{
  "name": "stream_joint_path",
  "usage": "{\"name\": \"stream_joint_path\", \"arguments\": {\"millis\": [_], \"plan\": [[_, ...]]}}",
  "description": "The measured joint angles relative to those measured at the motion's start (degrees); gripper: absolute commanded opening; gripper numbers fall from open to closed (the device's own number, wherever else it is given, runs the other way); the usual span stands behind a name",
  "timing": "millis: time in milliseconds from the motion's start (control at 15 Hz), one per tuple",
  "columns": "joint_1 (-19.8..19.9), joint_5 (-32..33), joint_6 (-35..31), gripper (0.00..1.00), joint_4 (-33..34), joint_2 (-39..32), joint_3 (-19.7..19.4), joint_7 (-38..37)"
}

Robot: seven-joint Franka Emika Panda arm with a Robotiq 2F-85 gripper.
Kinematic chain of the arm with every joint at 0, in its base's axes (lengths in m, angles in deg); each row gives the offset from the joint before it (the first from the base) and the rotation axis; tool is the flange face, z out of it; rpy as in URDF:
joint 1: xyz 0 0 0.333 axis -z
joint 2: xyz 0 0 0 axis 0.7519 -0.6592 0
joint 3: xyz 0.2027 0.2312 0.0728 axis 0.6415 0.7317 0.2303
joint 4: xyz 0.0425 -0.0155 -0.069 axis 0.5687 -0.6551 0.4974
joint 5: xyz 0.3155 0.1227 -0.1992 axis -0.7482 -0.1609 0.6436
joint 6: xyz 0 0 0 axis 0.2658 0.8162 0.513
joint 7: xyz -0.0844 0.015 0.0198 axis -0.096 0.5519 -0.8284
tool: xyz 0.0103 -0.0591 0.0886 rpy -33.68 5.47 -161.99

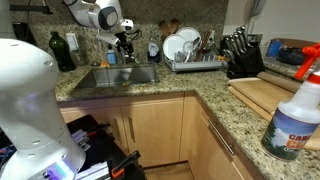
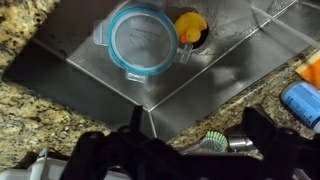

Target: Close the tap

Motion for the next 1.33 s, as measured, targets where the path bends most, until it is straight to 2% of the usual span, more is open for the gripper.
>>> {"name": "stream_joint_path", "arguments": {"millis": [133,200,333,467,667,933,1200,1333], "plan": [[0.7,0.9,-2.9,1.00,-0.2,-0.8,-0.7,-1.5],[1.0,0.4,-7.0,1.00,-0.1,-2.5,-1.0,-1.4],[0.9,-1.9,-16.0,1.00,1.8,-8.3,-0.6,-1.4],[0.7,-2.1,-21.4,1.00,6.1,-15.6,1.2,-1.5],[0.5,-1.3,-21.2,1.00,14.9,-25.6,4.8,-1.5],[-1.2,1.0,-19.5,1.00,23.8,-33.3,4.3,-1.5],[-2.0,1.1,-19.9,1.00,24.7,-33.6,2.8,-1.5],[-2.7,1.1,-25.1,1.00,24.9,-34.8,1.3,-1.6]]}}
